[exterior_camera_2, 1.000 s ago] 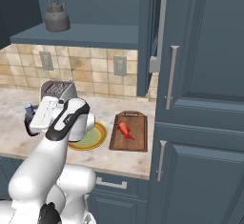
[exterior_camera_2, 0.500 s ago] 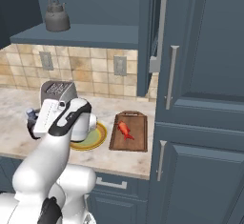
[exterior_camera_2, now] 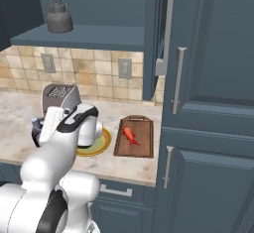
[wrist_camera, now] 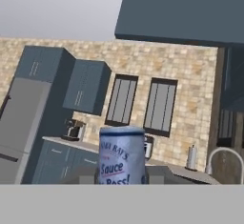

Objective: Pick the fish from the plate and place it on the cutting board. Then pick the condiment bottle from the cabinet and place it next to the cutting board.

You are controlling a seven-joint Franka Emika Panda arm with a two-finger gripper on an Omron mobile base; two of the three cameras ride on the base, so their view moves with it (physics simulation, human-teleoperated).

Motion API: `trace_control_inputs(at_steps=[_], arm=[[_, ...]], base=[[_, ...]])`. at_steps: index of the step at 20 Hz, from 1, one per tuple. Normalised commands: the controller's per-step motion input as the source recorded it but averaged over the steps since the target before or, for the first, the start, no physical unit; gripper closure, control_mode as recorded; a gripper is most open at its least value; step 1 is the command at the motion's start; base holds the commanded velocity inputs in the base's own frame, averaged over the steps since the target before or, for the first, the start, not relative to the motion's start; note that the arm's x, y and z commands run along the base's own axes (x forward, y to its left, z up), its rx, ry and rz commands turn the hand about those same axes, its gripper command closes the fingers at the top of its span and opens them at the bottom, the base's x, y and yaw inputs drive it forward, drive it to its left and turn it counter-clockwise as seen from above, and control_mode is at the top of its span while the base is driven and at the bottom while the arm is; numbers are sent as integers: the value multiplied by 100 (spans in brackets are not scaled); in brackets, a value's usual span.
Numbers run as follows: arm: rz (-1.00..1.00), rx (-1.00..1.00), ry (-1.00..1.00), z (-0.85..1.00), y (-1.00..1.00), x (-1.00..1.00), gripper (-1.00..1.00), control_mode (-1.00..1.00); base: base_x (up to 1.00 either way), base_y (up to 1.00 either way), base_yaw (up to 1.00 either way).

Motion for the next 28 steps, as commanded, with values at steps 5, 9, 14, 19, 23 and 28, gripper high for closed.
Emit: trace_control_inputs(at_steps=[5, 9, 14, 19, 23, 28], arm=[[0, 11, 0, -35, 8, 0, 100, -100], [0, 10, 0, -31, 7, 0, 100, -100], [0, 7, 0, -23, 1, 0, 100, -100], [0, 4, 0, -14, 0, 0, 100, -100], [0, 3, -1, -3, 0, 0, 100, -100], [0, 2, 0, 0, 0, 0, 100, -100]], base=[[0, 0, 0], [0, 0, 0], [0, 0, 0], [0, 0, 0], [0, 0, 0], [0, 0, 0]])
